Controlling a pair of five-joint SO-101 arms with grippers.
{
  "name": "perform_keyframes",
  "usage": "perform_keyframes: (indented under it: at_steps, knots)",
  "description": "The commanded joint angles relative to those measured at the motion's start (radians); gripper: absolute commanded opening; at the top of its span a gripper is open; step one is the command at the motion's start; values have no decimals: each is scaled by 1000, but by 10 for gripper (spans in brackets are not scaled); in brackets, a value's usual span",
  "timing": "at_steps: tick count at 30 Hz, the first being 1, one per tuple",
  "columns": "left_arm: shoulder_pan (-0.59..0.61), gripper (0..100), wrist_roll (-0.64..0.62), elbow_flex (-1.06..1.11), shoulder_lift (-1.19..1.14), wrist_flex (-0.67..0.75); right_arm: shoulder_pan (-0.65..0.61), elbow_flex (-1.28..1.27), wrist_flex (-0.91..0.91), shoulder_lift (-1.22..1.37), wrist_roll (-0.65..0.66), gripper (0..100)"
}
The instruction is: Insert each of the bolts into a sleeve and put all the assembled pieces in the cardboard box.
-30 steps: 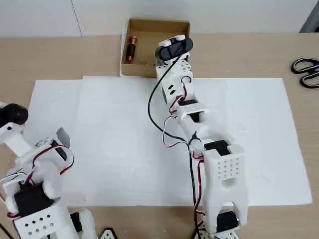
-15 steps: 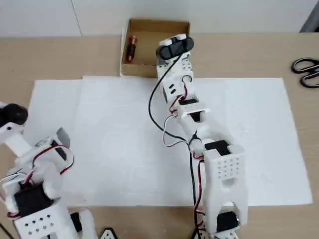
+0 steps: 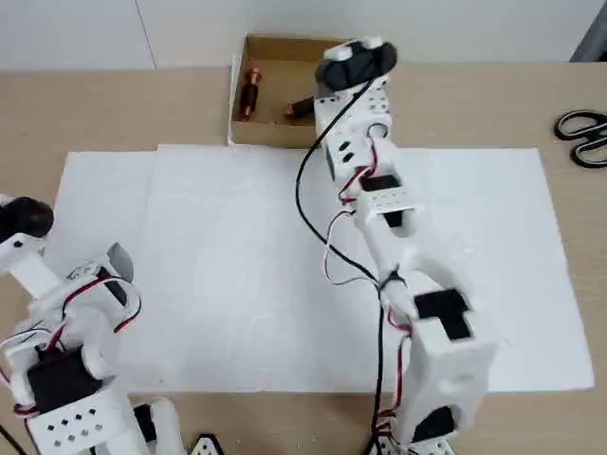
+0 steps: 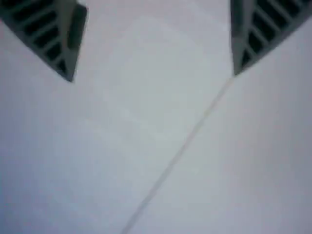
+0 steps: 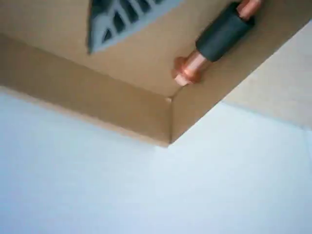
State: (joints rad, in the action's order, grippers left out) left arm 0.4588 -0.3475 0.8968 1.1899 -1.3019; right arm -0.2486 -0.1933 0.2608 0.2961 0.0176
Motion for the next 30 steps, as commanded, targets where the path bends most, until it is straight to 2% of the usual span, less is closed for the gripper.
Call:
perform_keyframes:
  at_steps: [1, 5, 14, 19, 24, 27, 30]
  knots:
    - [-5, 200, 52, -59, 15, 3, 28, -55, -76, -257, 11, 173]
    - [-5, 200, 161, -96, 15, -3, 38, -192, -166, -524, 11, 173]
    - [-6, 200, 164, -251, 15, -103, 39, -537, -443, -1161, 11, 173]
    - [-6, 200, 164, -326, 15, -195, 45, -721, -615, -1365, 11, 173]
    - [-6, 200, 164, -357, 15, -258, 45, -867, -685, -1569, 11, 173]
    - [-55, 199, 166, -358, 17, -287, 45, -942, -736, -1712, 11, 173]
    - [-172, 199, 166, -363, 87, -321, 45, -987, -834, -1863, 11, 173]
